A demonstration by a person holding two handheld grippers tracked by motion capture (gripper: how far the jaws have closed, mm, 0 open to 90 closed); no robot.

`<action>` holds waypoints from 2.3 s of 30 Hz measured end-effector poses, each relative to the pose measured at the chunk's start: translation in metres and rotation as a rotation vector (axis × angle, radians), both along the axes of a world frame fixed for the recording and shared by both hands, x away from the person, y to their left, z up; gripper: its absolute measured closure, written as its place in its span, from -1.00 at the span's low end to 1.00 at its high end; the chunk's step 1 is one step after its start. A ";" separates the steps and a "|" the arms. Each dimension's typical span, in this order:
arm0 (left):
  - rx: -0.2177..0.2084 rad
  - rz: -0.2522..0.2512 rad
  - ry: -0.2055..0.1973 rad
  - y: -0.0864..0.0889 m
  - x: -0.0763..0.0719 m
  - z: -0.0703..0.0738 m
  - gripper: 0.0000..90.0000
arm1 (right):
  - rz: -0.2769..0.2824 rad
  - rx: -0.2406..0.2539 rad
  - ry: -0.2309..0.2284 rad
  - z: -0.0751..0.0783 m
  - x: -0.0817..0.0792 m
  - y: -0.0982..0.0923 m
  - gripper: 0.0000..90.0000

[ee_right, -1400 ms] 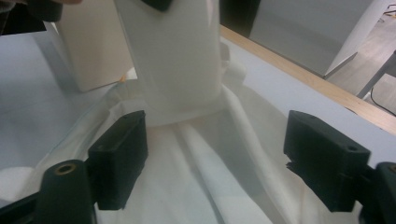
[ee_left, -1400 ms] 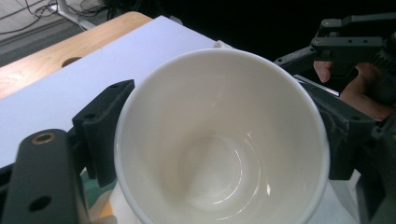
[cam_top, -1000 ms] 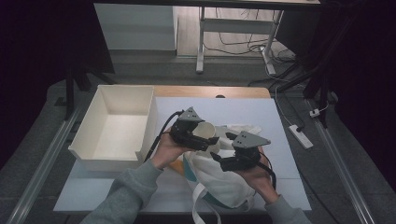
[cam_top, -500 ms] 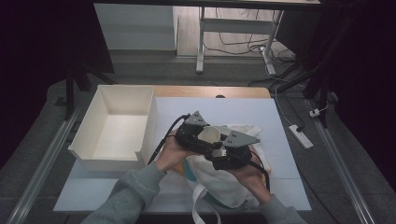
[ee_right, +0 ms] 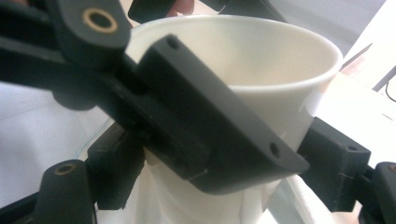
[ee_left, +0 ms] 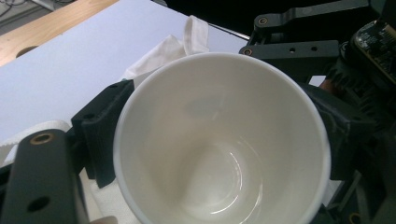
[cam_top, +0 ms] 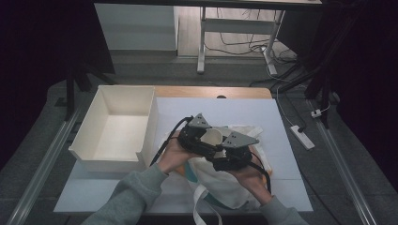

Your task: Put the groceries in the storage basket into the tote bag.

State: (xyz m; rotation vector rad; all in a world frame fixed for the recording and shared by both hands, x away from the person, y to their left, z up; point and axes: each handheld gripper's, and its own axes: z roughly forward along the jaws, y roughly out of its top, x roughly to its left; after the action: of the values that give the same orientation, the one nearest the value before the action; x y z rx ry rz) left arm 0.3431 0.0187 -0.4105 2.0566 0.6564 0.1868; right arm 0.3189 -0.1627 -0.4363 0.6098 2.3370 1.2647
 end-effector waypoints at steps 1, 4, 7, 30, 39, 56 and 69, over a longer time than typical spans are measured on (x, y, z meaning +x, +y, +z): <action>0.001 -0.001 0.006 0.000 0.000 0.000 -0.60 | 0.002 -0.005 -0.003 0.000 0.000 0.000 -0.51; -0.014 0.002 -0.001 0.006 -0.001 0.005 -0.77 | -0.007 -0.042 -0.014 -0.003 0.000 -0.001 -0.51; -0.045 0.009 -0.019 0.019 -0.003 0.012 -0.81 | -0.016 -0.047 0.009 -0.007 0.004 -0.005 -0.51; -0.049 0.101 -0.016 0.074 0.002 0.023 -0.72 | -0.119 -0.076 0.130 -0.054 0.007 -0.041 -0.50; -0.038 0.113 -0.014 0.080 0.000 0.021 -0.71 | -0.135 -0.091 0.184 -0.053 0.001 -0.055 -0.50; -0.012 0.106 -0.009 0.076 -0.001 0.017 -0.69 | -0.149 -0.103 0.154 -0.055 0.010 -0.055 -0.51; 0.046 0.117 0.001 0.076 -0.011 0.001 -0.64 | -0.138 -0.056 0.161 -0.030 -0.003 -0.066 -0.90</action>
State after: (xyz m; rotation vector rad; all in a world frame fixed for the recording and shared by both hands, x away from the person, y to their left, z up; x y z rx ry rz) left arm 0.3325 0.0943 -0.4099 2.0633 0.7804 0.2706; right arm 0.3159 -0.2289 -0.4666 0.8668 2.4025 1.1228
